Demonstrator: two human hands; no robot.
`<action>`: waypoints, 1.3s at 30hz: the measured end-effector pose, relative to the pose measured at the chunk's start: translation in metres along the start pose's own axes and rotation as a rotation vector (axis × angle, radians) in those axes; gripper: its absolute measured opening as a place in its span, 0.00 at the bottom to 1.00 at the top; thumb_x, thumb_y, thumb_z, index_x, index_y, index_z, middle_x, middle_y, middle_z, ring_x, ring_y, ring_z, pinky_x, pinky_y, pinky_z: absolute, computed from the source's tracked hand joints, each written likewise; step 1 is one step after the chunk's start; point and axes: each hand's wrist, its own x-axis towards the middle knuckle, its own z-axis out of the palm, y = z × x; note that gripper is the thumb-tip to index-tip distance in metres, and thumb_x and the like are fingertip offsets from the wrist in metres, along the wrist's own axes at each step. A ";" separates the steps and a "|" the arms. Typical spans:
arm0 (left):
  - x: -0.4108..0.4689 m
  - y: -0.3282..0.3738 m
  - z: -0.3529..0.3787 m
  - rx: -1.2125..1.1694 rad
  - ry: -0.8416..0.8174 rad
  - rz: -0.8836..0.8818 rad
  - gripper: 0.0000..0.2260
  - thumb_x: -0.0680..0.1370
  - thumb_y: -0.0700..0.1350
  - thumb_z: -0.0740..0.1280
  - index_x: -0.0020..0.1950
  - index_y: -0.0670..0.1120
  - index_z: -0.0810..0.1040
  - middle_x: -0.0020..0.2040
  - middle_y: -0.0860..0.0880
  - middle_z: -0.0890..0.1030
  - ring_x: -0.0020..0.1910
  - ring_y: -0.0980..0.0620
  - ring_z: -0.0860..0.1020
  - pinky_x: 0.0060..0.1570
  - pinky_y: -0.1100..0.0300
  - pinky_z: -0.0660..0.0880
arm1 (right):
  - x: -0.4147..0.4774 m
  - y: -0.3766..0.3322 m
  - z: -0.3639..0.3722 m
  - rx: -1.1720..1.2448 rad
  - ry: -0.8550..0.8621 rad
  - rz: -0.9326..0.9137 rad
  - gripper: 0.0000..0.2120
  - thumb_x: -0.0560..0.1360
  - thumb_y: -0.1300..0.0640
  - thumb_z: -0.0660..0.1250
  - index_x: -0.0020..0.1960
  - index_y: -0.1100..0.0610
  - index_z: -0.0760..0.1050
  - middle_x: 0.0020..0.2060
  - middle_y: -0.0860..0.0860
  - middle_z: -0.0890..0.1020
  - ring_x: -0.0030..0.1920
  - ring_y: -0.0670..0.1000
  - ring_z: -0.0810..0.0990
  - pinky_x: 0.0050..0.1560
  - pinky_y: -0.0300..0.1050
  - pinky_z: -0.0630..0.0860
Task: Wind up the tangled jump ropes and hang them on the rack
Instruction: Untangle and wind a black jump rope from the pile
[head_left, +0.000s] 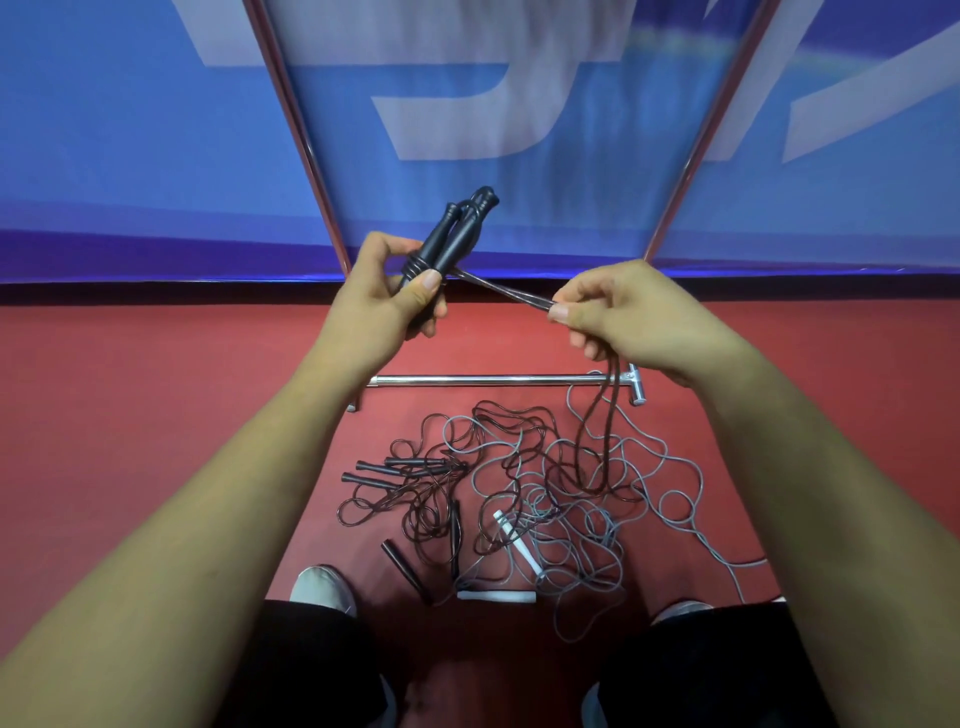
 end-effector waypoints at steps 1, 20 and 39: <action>0.001 -0.001 0.000 0.017 0.018 -0.002 0.09 0.83 0.36 0.61 0.53 0.49 0.65 0.35 0.46 0.79 0.28 0.52 0.74 0.32 0.63 0.69 | 0.000 0.000 0.001 0.005 -0.014 0.014 0.08 0.80 0.59 0.66 0.46 0.61 0.80 0.29 0.51 0.78 0.28 0.47 0.74 0.33 0.41 0.73; 0.004 -0.008 -0.005 0.454 0.206 -0.082 0.11 0.81 0.41 0.66 0.59 0.48 0.66 0.37 0.51 0.79 0.29 0.59 0.76 0.33 0.69 0.69 | -0.013 -0.025 0.009 -0.153 -0.011 -0.143 0.08 0.76 0.53 0.71 0.40 0.56 0.82 0.21 0.42 0.71 0.24 0.42 0.66 0.28 0.32 0.62; -0.021 -0.016 0.031 0.724 -0.780 -0.099 0.04 0.80 0.48 0.69 0.54 0.50 0.79 0.35 0.57 0.76 0.32 0.62 0.72 0.38 0.63 0.69 | -0.006 -0.019 0.008 -0.299 0.185 -0.214 0.10 0.76 0.53 0.72 0.42 0.59 0.83 0.29 0.45 0.77 0.31 0.43 0.71 0.35 0.33 0.65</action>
